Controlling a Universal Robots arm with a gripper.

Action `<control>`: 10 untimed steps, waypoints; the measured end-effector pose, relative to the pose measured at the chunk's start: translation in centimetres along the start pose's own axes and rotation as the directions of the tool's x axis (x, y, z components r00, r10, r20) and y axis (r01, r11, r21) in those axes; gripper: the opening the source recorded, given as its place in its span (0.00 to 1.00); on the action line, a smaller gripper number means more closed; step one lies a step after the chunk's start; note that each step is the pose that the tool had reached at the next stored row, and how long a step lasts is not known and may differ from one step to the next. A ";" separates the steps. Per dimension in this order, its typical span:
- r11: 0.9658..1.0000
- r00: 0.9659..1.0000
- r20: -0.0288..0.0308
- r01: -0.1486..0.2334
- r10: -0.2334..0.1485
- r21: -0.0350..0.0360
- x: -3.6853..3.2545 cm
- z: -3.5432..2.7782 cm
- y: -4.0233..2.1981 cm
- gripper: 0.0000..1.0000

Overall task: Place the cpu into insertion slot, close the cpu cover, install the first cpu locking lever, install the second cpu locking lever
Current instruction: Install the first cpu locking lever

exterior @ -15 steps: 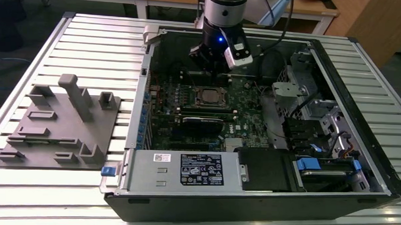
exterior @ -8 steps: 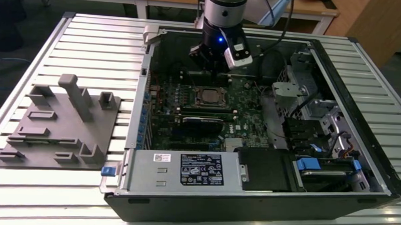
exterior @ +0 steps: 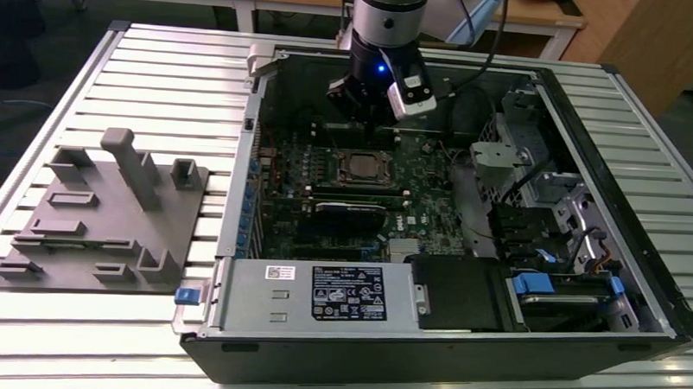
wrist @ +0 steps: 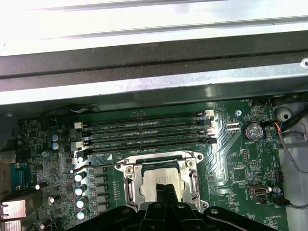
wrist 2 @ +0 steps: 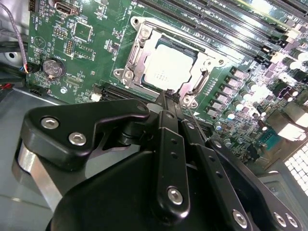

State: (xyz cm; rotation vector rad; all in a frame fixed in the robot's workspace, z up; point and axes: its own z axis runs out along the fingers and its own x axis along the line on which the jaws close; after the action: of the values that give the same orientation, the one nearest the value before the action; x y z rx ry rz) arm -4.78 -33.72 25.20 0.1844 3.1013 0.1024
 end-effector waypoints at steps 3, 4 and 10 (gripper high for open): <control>1.000 1.000 -0.001 0.000 0.000 -0.008 0.00 0.00 -0.02 0.11; 1.000 1.000 -0.001 0.000 0.000 -0.011 0.00 0.00 -0.02 0.11; 1.000 1.000 -0.002 -0.001 0.001 -0.017 0.06 0.00 -0.03 0.11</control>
State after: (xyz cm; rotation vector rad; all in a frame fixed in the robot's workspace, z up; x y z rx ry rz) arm -4.84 -33.74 25.20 0.1848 3.1013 0.1294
